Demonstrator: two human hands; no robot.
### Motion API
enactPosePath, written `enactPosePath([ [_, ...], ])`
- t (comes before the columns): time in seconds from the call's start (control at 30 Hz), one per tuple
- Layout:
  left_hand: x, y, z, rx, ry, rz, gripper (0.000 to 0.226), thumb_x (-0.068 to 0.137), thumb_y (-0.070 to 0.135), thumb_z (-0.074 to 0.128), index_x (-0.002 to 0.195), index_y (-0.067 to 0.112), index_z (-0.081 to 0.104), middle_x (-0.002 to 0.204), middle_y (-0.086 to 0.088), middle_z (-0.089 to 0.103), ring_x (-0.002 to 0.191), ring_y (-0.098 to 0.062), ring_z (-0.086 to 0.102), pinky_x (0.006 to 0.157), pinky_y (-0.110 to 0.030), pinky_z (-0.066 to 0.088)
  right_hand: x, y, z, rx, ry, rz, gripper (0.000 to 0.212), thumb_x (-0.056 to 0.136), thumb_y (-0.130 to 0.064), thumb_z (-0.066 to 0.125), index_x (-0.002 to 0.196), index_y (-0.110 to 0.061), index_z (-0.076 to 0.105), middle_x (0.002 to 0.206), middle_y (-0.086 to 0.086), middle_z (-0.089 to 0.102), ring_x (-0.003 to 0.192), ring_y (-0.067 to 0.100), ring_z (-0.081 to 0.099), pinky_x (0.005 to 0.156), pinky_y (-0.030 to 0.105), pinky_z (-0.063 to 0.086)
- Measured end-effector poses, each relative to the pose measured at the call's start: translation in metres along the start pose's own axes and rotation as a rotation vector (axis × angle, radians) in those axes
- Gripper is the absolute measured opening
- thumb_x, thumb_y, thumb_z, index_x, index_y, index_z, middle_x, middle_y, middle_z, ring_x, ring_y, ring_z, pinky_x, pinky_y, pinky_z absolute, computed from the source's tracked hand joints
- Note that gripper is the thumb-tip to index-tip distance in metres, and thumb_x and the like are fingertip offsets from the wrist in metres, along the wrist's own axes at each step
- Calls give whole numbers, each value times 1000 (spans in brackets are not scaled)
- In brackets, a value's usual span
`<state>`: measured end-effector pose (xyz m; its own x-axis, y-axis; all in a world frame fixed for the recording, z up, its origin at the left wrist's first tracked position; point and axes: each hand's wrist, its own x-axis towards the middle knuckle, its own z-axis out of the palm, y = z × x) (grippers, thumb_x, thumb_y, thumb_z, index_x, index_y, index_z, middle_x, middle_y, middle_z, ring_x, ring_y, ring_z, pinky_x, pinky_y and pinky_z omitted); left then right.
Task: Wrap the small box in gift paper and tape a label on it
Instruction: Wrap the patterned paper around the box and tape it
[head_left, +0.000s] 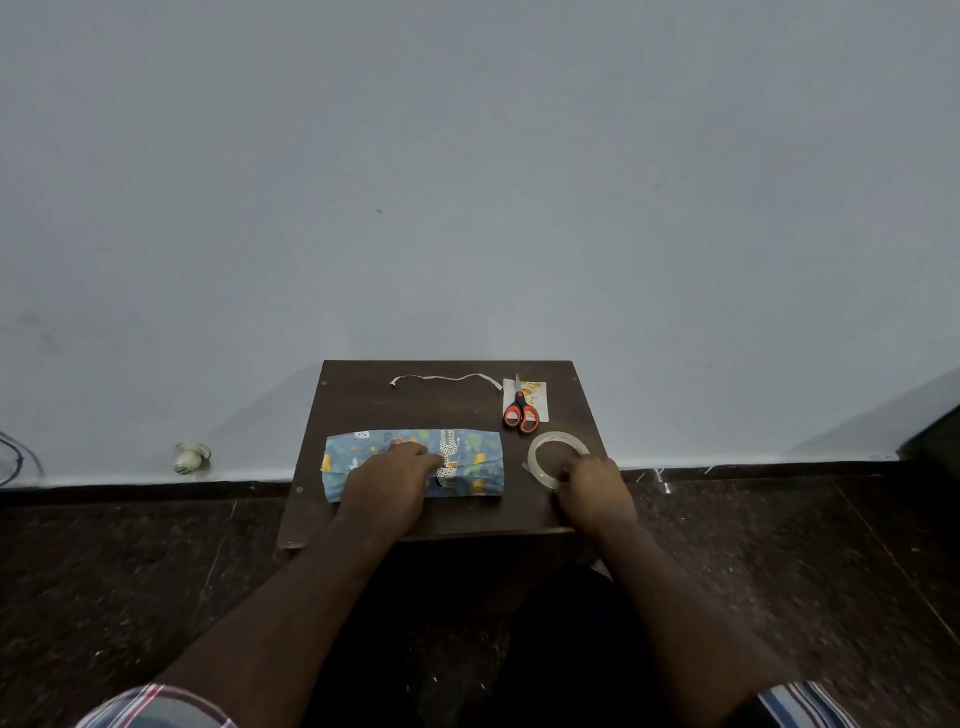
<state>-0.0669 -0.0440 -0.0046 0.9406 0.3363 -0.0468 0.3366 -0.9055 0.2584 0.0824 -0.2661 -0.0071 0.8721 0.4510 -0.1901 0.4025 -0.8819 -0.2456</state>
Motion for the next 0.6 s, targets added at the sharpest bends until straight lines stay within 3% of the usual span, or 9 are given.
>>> enactPosePath([
  [0.17,3,13,4,10,18,14,40,100,16,43,135,30,56,136,3,55,127,-23,51,93,-42,52,1,-1,2,105,83,30,16,89,-14,58,93,-9,72,101,12,69,99,32,61,82,36,49],
  [0.3,3,12,6,-43,18,7,40,98,15,43,132,30,57,133,4,59,124,-26,53,91,-45,53,-6,-5,-2,391,124,135,8,91,-19,65,88,-19,72,94,-1,71,94,22,65,84,30,50],
  [0.43,0,8,8,-66,-34,-51,35,99,24,50,135,26,53,139,1,56,132,-26,49,100,-45,48,-13,-11,-9,611,152,164,9,91,-21,69,86,-27,69,82,-13,65,81,9,61,74,27,46],
  [0.53,1,7,6,-57,-84,-26,36,99,24,53,135,23,53,145,1,51,139,-26,41,111,-43,38,-23,-19,-13,808,178,161,5,87,-21,75,89,-26,74,77,-10,71,77,12,67,73,35,56],
  [0.6,2,8,3,-80,-89,11,37,99,21,53,136,20,55,149,1,47,144,-24,35,115,-40,32,-34,-28,-16,968,183,141,5,87,-17,76,90,-21,76,72,-8,72,71,8,67,69,31,58],
])
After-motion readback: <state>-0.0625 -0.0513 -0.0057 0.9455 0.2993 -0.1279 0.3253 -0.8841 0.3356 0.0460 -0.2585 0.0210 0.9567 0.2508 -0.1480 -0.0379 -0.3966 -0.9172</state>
